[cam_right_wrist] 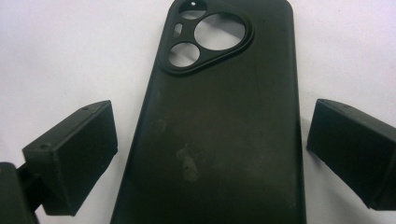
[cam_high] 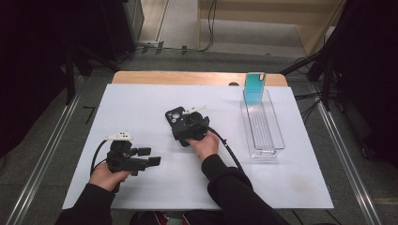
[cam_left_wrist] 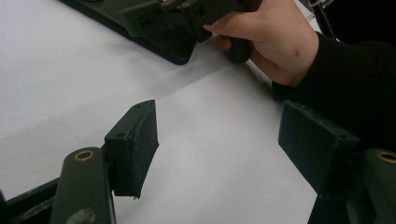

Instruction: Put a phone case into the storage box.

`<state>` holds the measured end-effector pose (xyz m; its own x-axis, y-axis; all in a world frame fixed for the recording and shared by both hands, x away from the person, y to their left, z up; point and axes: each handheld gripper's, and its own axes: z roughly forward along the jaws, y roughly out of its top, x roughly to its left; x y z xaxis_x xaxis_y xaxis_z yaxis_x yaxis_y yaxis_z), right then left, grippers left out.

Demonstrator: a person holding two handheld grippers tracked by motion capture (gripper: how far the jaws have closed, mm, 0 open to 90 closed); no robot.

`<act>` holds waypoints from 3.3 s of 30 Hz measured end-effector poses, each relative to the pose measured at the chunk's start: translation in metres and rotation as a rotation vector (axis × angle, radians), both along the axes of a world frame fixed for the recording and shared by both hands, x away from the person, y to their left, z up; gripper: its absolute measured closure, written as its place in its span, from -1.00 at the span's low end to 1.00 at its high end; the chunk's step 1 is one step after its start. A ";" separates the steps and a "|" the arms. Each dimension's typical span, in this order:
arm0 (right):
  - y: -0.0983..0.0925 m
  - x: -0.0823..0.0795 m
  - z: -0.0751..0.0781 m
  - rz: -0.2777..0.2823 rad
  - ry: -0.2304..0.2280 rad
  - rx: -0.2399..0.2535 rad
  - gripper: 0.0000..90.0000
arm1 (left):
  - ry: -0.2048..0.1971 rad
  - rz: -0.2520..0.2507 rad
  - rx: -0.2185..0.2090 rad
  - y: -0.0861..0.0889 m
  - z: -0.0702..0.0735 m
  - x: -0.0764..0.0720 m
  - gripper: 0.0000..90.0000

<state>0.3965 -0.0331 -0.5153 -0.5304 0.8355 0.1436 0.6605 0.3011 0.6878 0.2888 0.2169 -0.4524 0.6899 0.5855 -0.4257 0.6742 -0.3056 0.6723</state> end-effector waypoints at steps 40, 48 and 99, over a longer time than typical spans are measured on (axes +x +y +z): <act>-0.022 -0.012 0.043 0.015 -0.027 0.113 -0.72 | 0.000 -0.006 0.001 -0.006 0.002 0.005 -0.36; -0.039 -0.030 0.061 0.044 -0.021 0.148 -0.72 | 0.013 -0.013 -0.012 -0.012 0.003 0.009 -0.36; -0.089 -0.112 0.045 -0.139 -0.027 0.423 -0.72 | 0.136 0.150 -0.062 -0.072 0.050 0.051 -0.44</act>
<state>0.2849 -0.1218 -0.4707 -0.4252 0.7698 0.4761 0.6552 -0.1011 0.7486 0.3401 0.1448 -0.4026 0.5307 0.6470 -0.5475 0.7947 -0.1553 0.5868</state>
